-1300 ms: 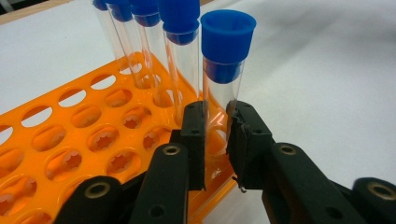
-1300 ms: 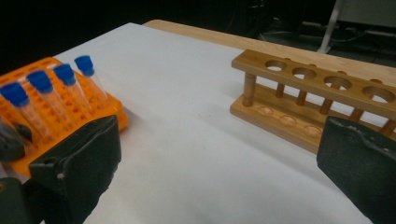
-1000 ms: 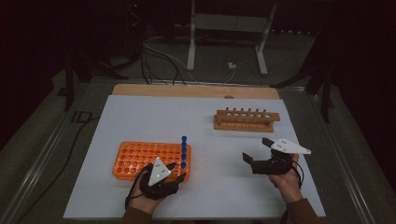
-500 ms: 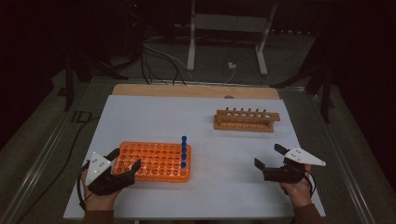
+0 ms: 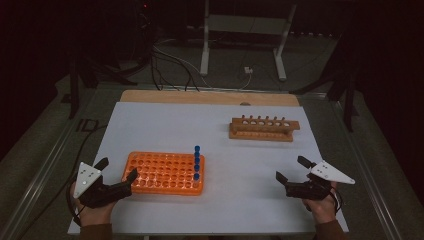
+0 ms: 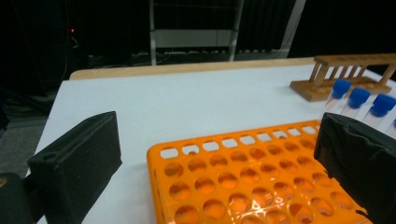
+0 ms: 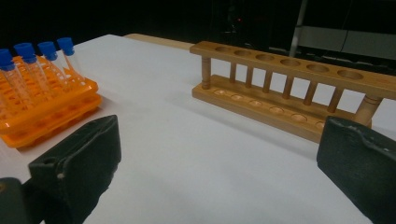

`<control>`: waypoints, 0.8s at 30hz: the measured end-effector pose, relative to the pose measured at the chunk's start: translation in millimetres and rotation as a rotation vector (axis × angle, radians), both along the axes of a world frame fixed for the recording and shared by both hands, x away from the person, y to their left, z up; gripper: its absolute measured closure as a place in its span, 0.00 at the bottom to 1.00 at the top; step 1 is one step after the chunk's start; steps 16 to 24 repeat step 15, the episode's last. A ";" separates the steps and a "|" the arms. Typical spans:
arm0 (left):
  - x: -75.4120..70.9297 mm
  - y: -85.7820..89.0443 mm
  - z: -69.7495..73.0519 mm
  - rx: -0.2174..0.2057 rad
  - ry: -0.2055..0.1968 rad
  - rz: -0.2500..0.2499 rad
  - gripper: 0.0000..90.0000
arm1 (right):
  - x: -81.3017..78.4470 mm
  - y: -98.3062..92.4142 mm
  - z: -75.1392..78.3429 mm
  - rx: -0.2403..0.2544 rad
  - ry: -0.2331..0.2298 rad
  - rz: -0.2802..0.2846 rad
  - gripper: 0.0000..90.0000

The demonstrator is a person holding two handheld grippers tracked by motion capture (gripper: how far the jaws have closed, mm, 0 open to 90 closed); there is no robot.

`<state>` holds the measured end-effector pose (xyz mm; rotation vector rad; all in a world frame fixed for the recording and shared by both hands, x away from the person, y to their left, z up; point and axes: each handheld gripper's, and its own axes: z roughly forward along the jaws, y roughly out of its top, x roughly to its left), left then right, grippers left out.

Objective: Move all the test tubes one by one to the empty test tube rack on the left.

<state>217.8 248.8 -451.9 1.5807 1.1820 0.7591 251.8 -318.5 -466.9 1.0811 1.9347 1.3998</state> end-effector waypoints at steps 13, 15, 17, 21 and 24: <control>-2.3 -3.2 -5.1 0.018 -0.005 0.000 0.00 | 1.3 -1.1 -2.0 0.005 0.005 -0.006 0.00; -2.5 -3.2 -5.2 0.022 -0.004 0.004 0.00 | 1.5 -1.3 -2.1 0.007 0.005 -0.006 0.00; -2.5 -3.2 -5.2 0.022 -0.004 0.004 0.00 | 1.5 -1.3 -2.1 0.007 0.005 -0.006 0.00; -2.5 -3.2 -5.2 0.022 -0.004 0.004 0.00 | 1.5 -1.3 -2.1 0.007 0.005 -0.006 0.00; -2.5 -3.2 -5.2 0.022 -0.004 0.004 0.00 | 1.5 -1.3 -2.1 0.007 0.005 -0.006 0.00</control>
